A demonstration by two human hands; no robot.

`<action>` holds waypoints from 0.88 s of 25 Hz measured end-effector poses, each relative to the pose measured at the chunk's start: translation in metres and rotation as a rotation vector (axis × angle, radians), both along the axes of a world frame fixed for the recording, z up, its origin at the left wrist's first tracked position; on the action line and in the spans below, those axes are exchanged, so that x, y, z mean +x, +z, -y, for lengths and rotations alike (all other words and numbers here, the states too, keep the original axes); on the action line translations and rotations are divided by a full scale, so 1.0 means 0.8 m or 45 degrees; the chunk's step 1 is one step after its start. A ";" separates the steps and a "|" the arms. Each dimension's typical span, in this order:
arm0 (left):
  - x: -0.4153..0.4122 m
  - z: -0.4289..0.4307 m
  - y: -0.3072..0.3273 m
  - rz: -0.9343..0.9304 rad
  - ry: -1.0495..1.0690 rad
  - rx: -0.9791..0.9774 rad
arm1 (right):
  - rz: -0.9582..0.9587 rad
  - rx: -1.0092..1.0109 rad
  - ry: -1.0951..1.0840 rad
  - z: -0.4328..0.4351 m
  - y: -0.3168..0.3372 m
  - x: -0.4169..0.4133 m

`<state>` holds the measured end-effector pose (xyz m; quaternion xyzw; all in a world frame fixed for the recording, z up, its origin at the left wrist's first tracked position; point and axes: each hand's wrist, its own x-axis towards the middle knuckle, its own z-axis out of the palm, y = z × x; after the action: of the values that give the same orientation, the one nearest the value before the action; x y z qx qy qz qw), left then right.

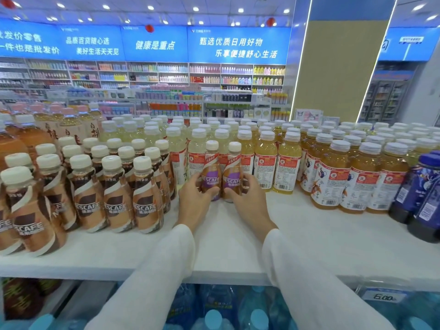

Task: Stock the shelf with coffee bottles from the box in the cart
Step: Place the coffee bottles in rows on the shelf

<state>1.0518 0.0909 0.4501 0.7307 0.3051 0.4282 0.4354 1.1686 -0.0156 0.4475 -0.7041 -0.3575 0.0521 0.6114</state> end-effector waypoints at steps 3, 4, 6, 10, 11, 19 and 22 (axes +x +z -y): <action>0.001 -0.001 -0.003 -0.021 0.024 0.035 | 0.007 -0.006 -0.004 -0.002 -0.002 0.001; 0.002 -0.001 -0.003 -0.029 0.030 0.044 | 0.009 -0.011 -0.001 -0.003 -0.002 0.001; 0.001 -0.001 -0.002 -0.042 0.034 0.047 | -0.009 -0.018 0.007 -0.005 -0.002 0.002; -0.013 0.016 0.002 -0.102 0.019 -0.003 | -0.088 -0.040 0.050 0.015 0.005 -0.011; -0.021 0.023 0.003 -0.138 0.015 -0.011 | -0.087 -0.070 0.052 0.025 0.008 -0.018; -0.168 0.164 -0.013 -0.199 0.289 0.132 | 0.121 -0.183 0.168 0.185 0.001 -0.131; -0.234 0.225 -0.030 -0.109 0.413 0.114 | 0.049 -0.091 0.287 0.240 -0.012 -0.176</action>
<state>0.8645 -0.0889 0.4263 0.7081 0.4179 0.4746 0.3143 1.0276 -0.2072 0.4377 -0.6816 -0.4439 0.1199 0.5692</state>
